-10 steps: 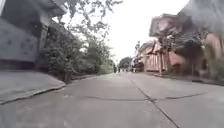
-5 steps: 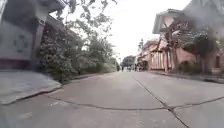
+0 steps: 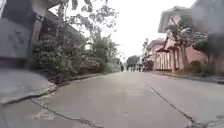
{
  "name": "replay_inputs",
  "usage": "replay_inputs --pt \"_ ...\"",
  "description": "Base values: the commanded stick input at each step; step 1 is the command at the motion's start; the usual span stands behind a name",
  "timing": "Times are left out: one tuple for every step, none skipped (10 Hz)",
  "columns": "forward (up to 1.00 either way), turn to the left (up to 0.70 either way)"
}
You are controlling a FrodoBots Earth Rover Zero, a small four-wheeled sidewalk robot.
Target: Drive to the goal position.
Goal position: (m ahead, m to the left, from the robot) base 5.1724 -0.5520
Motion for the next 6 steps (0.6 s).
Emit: replay_inputs --pt "1.0 0.0" --pt "1.0 -0.01" --pt "1.0 -0.02" --pt "1.0 -0.02" --pt "1.0 -0.02" --pt "1.0 -0.02"
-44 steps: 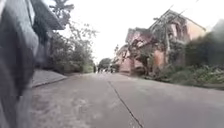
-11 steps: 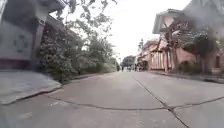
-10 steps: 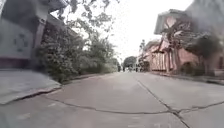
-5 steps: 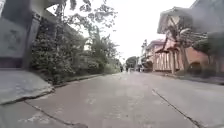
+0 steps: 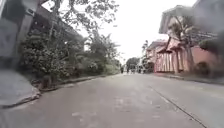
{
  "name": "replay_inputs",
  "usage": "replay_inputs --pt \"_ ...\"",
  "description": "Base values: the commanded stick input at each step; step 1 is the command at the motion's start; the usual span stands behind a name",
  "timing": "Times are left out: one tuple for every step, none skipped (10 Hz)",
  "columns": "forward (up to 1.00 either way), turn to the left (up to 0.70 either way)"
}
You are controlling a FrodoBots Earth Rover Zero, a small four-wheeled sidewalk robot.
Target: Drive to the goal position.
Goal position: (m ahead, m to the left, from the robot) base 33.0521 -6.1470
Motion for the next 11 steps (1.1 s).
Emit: replay_inputs --pt "1.0 -0.02" --pt "1.0 -0.01" --pt "1.0 -0.35" --pt "1.0 -0.4" --pt "1.0 -0.4" --pt "1.0 -0.4" --pt "1.0 -0.4" --pt "1.0 -0.4" --pt "1.0 -0.22" --pt "1.0 0.0" --pt "1.0 0.0"
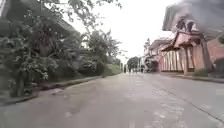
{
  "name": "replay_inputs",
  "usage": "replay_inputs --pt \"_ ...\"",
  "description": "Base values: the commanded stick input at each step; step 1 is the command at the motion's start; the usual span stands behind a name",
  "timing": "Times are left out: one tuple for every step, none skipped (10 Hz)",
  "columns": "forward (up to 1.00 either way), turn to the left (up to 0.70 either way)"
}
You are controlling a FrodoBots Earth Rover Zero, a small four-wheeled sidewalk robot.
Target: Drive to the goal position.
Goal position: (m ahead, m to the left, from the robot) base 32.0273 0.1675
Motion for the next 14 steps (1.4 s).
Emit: replay_inputs --pt "1.0 0.0" --pt "1.0 0.0" --pt "1.0 0.0" --pt "1.0 0.0" --pt "1.0 0.0" --pt "1.0 0.0" --pt "1.0 0.0" --pt "1.0 0.0" --pt "1.0 0.0" --pt "1.0 0.0" --pt "1.0 -0.04" --pt "1.0 -0.23" --pt "1.0 -0.4" --pt "1.0 -0.36"
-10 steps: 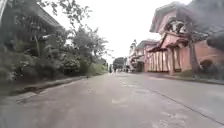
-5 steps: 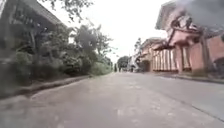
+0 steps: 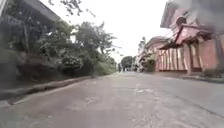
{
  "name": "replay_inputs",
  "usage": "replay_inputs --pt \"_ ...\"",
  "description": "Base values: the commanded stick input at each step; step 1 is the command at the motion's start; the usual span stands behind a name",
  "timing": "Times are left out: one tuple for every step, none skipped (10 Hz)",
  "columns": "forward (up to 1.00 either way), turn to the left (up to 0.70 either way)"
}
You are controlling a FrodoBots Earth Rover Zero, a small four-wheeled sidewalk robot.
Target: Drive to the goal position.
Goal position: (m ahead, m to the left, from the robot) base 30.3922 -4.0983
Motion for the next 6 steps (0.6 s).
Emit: replay_inputs --pt "1.0 -0.26" --pt "1.0 -0.03" --pt "1.0 0.0" --pt "1.0 0.0" --pt "1.0 -0.01" --pt "1.0 -0.02"
